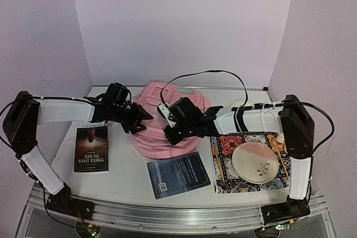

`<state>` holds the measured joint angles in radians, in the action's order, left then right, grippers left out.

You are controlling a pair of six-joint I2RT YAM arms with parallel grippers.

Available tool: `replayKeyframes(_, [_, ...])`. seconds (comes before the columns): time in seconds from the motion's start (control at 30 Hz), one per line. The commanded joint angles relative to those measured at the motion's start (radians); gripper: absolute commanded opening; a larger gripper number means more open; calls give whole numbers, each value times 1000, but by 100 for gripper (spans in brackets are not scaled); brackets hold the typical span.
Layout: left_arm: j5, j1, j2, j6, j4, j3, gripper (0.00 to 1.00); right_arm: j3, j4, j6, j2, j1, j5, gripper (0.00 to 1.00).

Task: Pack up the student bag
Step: Pick up the student bag from the upper front pocket, then hold the upper front pocket of the student bag.

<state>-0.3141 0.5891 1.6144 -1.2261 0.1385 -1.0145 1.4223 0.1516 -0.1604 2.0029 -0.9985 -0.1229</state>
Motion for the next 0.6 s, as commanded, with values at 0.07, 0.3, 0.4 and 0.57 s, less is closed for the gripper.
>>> replayKeyframes(0.07, [-4,34,70,-72,-100,-20,48,49,19,7,-39,0,6,0])
replayKeyframes(0.3, [36,44,79,-95,-126,4,27,31,19,14,-62,-1,-10,0])
replayKeyframes(0.4, [66,44,69,-83,-129,14,7,17,19,19,-74,-1,-25,0])
replayKeyframes(0.57, [85,31,45,-75,-128,42,0,-25,18,39,-107,-1,-60,0])
